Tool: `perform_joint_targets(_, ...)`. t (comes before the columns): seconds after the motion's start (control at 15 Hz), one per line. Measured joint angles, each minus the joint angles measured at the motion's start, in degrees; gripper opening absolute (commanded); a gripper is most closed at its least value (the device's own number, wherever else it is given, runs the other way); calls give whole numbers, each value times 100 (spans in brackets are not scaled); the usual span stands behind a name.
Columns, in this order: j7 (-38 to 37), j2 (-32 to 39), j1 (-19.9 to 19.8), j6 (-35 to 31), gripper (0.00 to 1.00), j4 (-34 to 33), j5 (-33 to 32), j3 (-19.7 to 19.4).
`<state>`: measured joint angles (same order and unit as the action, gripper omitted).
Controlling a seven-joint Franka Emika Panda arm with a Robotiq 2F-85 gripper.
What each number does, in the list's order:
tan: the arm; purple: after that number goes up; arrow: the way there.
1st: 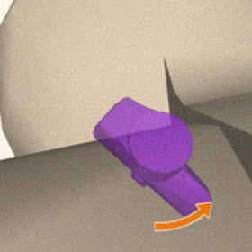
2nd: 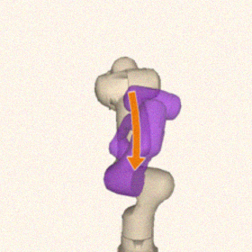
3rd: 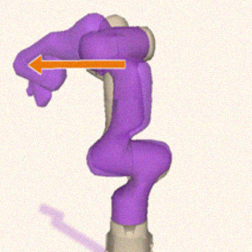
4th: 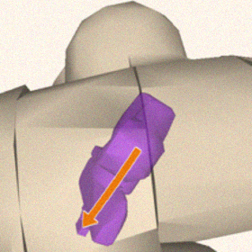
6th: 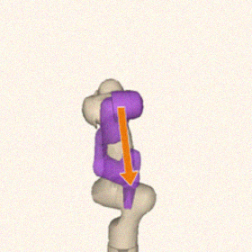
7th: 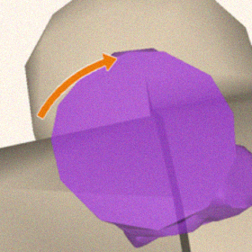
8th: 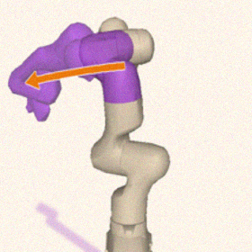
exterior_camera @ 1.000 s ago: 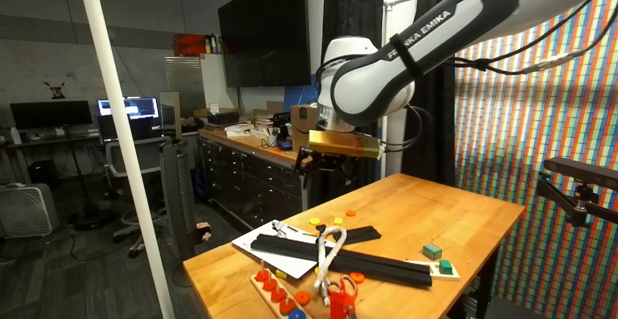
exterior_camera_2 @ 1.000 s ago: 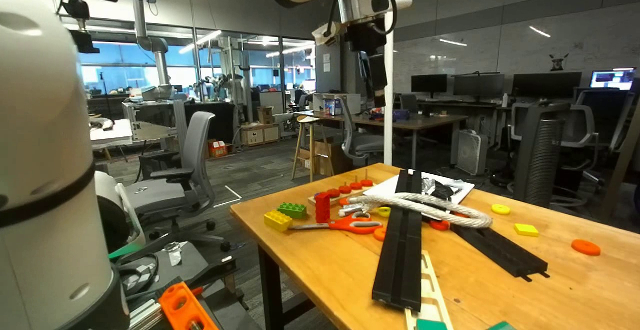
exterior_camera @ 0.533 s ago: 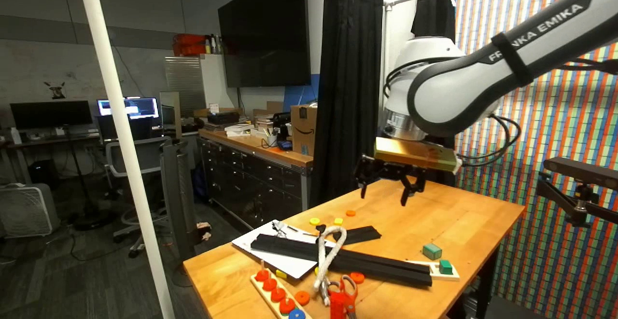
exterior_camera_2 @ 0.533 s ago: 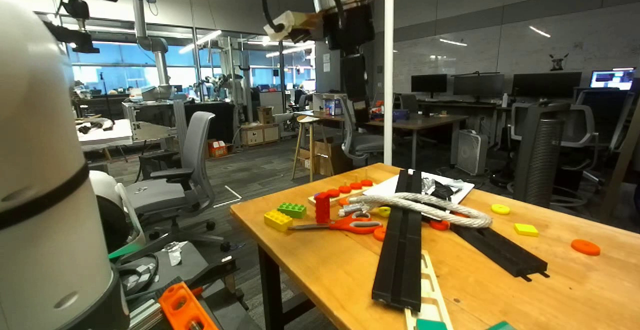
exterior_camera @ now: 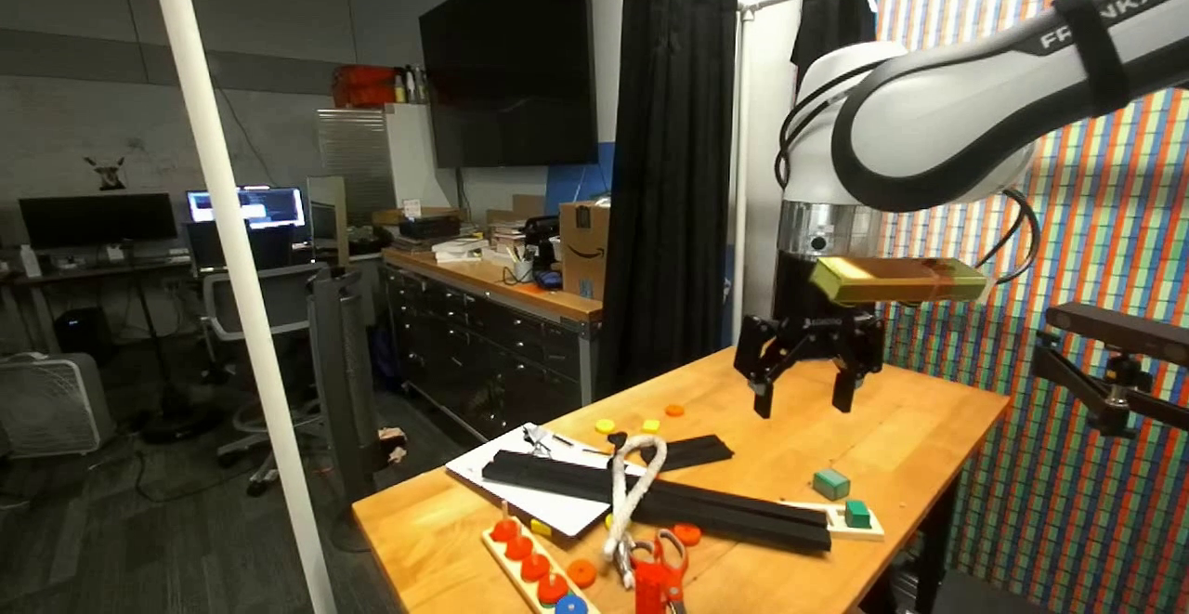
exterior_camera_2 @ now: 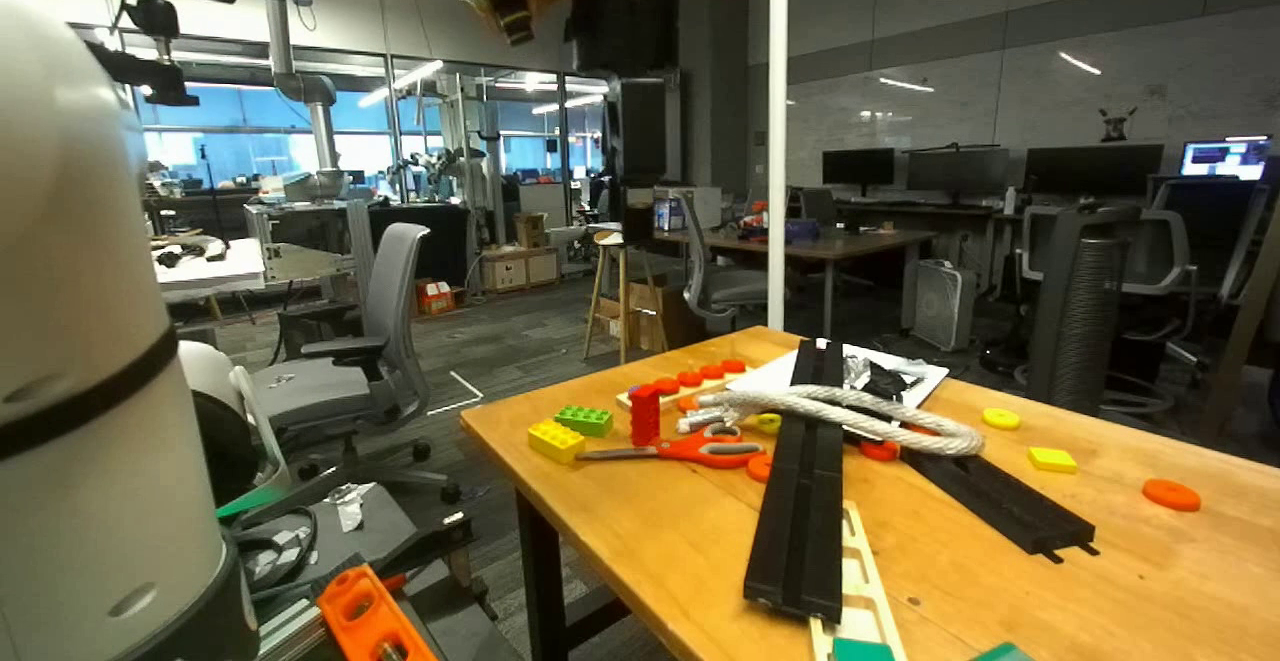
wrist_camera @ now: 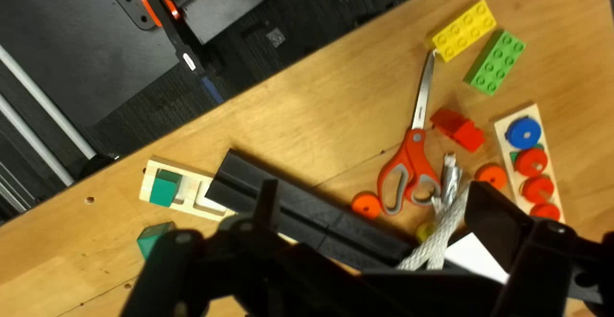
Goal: Put an orange disc on the empty rod of the wooden rack
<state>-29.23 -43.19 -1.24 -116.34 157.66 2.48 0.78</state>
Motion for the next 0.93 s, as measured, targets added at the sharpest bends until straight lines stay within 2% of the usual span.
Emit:
perform_joint_targets(0.4, 870, -468, 450, 1508, 100, -360, 187, 467)
perform_joint_targets(0.67, 1018, -799, 522, 1889, 100, -375, 221, 577)
perform_joint_targets(0.93, 1043, -893, 522, 1930, 100, -358, 228, 579)
